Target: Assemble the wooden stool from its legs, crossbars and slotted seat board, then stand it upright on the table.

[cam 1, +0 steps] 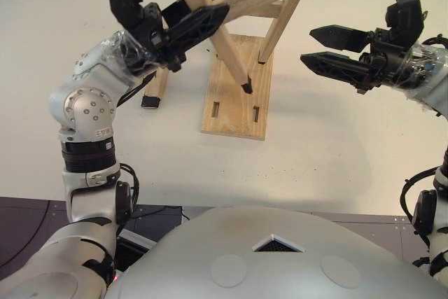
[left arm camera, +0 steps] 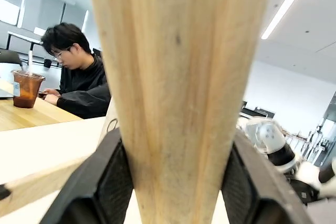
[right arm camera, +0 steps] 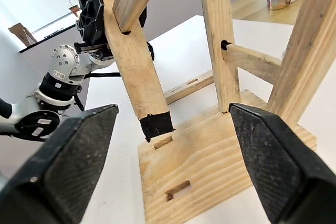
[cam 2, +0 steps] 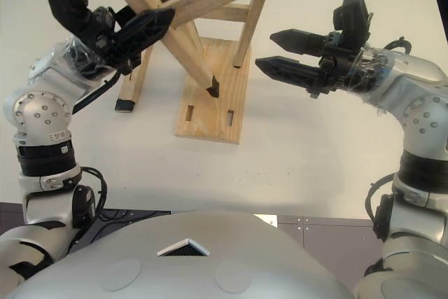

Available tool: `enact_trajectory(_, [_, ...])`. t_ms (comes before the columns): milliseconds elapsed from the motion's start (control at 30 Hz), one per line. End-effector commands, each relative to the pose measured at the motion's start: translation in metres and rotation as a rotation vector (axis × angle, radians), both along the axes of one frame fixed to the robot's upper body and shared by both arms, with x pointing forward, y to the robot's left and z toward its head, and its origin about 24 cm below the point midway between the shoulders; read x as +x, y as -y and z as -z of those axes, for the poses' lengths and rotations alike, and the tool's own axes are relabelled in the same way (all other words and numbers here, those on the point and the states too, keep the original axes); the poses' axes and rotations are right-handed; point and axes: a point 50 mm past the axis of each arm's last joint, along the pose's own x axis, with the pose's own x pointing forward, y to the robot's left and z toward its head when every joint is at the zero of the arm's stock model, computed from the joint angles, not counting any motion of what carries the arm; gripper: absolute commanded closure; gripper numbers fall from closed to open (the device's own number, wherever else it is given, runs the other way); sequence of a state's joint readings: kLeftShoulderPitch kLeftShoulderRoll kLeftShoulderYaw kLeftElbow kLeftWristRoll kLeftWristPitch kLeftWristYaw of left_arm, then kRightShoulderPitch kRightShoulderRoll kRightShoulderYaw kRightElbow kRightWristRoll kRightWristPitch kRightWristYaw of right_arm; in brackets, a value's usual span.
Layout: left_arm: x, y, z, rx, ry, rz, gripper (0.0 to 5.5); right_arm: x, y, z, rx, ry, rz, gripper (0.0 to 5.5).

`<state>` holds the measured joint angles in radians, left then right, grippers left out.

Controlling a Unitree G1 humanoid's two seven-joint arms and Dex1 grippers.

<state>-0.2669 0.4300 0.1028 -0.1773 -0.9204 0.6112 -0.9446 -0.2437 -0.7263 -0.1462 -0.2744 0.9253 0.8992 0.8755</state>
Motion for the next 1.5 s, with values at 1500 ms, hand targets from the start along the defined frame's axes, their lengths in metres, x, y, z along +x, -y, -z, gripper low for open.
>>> enact_trajectory(1500, [-0.029, -0.043, 0.077, 0.714, 0.055, 0.370, 3.43, 0.008, 0.010, 0.025, -0.104, 0.016, 0.059, 1.62])
